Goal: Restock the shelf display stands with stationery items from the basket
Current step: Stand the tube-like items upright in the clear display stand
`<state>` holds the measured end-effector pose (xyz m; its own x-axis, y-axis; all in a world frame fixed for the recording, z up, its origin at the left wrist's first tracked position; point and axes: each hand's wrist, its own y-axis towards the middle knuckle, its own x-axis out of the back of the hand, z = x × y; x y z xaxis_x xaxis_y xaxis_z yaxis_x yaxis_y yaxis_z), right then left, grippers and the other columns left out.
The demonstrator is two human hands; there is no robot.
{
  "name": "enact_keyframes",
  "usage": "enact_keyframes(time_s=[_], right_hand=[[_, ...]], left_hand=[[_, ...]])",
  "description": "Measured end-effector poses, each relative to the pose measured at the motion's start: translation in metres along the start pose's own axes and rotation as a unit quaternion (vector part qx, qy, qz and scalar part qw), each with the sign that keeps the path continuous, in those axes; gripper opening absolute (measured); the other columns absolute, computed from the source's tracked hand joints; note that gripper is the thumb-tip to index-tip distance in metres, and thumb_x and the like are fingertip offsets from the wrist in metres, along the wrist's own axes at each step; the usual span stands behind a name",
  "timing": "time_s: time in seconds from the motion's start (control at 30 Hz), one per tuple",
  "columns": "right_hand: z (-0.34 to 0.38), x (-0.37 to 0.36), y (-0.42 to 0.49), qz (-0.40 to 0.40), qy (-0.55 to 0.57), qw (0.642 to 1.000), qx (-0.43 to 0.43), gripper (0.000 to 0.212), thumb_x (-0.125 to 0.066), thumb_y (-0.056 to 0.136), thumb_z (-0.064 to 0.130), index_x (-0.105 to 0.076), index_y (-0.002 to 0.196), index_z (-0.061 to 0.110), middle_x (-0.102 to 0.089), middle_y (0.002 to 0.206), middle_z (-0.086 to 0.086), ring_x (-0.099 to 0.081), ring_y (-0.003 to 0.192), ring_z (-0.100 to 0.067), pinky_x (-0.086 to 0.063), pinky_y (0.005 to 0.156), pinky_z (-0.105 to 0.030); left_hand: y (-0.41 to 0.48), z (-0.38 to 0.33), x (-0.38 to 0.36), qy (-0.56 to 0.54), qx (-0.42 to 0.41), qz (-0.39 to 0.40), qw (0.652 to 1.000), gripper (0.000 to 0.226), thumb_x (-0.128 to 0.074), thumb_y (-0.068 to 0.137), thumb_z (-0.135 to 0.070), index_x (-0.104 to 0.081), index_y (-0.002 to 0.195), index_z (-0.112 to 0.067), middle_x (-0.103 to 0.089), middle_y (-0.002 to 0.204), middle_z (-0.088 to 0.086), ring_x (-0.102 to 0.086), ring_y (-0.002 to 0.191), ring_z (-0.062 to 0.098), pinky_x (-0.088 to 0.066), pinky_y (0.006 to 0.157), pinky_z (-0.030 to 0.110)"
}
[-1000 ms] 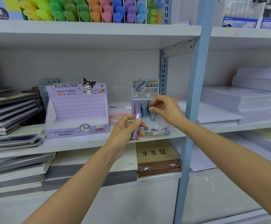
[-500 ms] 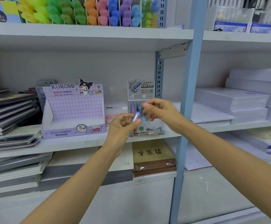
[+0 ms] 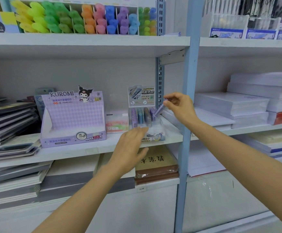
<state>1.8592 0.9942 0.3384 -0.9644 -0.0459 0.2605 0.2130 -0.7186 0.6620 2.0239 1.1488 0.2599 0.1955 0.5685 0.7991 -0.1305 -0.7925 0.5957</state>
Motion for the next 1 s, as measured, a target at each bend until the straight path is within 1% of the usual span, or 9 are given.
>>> enact_keyframes(time_s=[0.1,0.17,0.3,0.5,0.6,0.73,0.83,0.9,1.0], right_hand=[[-0.012,-0.007,0.007,-0.005,-0.054,0.998,0.008,0.017,-0.068,0.087,0.005,-0.071,0.103,0.008,-0.070,0.092,-0.006,-0.064,0.083,-0.017,-0.055,0.085,-0.031],[-0.018,-0.016,0.011,-0.005,-0.079,0.997,0.016,0.016,-0.068,0.087,0.005,-0.071,0.102,0.008,-0.071,0.094,-0.007,-0.063,0.081,-0.015,-0.054,0.082,-0.026],[-0.030,-0.033,0.015,0.015,-0.127,0.991,0.030,0.016,-0.070,0.087,0.008,-0.071,0.102,0.008,-0.070,0.092,-0.006,-0.060,0.078,-0.013,-0.049,0.078,-0.021],[-0.034,-0.036,0.024,0.093,-0.170,0.979,0.063,0.016,-0.067,0.088,0.008,-0.071,0.104,0.007,-0.068,0.096,-0.006,-0.060,0.084,-0.016,-0.048,0.079,-0.025],[-0.033,-0.034,0.027,0.125,-0.186,0.972,0.075,0.016,-0.067,0.088,0.008,-0.070,0.104,0.007,-0.065,0.091,-0.003,-0.059,0.082,-0.015,-0.049,0.079,-0.026],[-0.035,-0.041,0.025,0.113,-0.151,0.980,0.064,0.016,-0.069,0.086,0.004,-0.063,0.099,0.013,-0.060,0.081,0.002,-0.055,0.071,-0.010,-0.047,0.069,-0.017],[-0.041,-0.046,0.023,0.096,-0.177,0.977,0.066,0.008,-0.071,0.085,0.005,-0.066,0.089,0.009,-0.063,0.085,-0.002,-0.056,0.073,-0.016,-0.051,0.074,-0.029],[-0.047,-0.048,0.022,0.094,-0.212,0.971,0.064,0.008,-0.071,0.085,0.008,-0.070,0.094,0.007,-0.059,0.092,-0.003,-0.053,0.079,-0.016,-0.046,0.075,-0.031],[-0.050,-0.048,0.019,0.103,-0.225,0.967,0.056,0.020,-0.068,0.089,0.014,-0.071,0.108,0.010,-0.055,0.101,-0.003,-0.052,0.087,-0.016,-0.040,0.077,-0.028]], left_hand=[[-0.004,0.005,-0.010,0.087,-0.021,0.046,0.995,0.071,-0.054,0.095,-0.037,-0.019,0.154,-0.020,-0.016,0.161,-0.002,-0.015,0.147,0.014,-0.010,0.120,0.032],[-0.004,0.007,-0.013,0.105,-0.027,0.045,0.993,0.071,-0.054,0.095,-0.037,-0.017,0.154,-0.020,-0.014,0.161,-0.002,-0.014,0.146,0.014,-0.009,0.120,0.033],[-0.004,0.008,-0.014,0.104,-0.042,0.029,0.993,0.069,-0.055,0.093,-0.032,-0.024,0.152,-0.018,-0.023,0.158,-0.001,-0.022,0.143,0.015,-0.013,0.119,0.034],[-0.003,0.010,-0.016,0.102,-0.048,0.002,0.994,0.065,-0.060,0.087,-0.024,-0.036,0.147,-0.017,-0.038,0.151,-0.001,-0.036,0.136,0.016,-0.022,0.112,0.034],[-0.003,0.009,-0.018,0.097,-0.041,-0.011,0.994,0.063,-0.063,0.083,-0.021,-0.043,0.143,-0.015,-0.045,0.146,0.000,-0.043,0.132,0.017,-0.027,0.109,0.036],[-0.003,0.007,-0.020,0.092,-0.028,-0.026,0.995,0.062,-0.068,0.078,-0.016,-0.050,0.137,-0.012,-0.053,0.139,0.001,-0.050,0.126,0.019,-0.033,0.105,0.037],[-0.003,0.007,-0.021,0.096,-0.029,-0.028,0.995,0.062,-0.067,0.078,-0.015,-0.051,0.137,-0.012,-0.053,0.139,0.002,-0.050,0.126,0.020,-0.032,0.106,0.038],[-0.003,0.007,-0.021,0.099,-0.028,-0.025,0.994,0.062,-0.067,0.079,-0.016,-0.049,0.138,-0.013,-0.052,0.140,0.001,-0.049,0.127,0.019,-0.031,0.106,0.038],[-0.002,0.007,-0.021,0.098,-0.027,-0.020,0.995,0.063,-0.064,0.082,-0.018,-0.045,0.142,-0.014,-0.047,0.144,0.000,-0.044,0.131,0.018,-0.026,0.109,0.036]])
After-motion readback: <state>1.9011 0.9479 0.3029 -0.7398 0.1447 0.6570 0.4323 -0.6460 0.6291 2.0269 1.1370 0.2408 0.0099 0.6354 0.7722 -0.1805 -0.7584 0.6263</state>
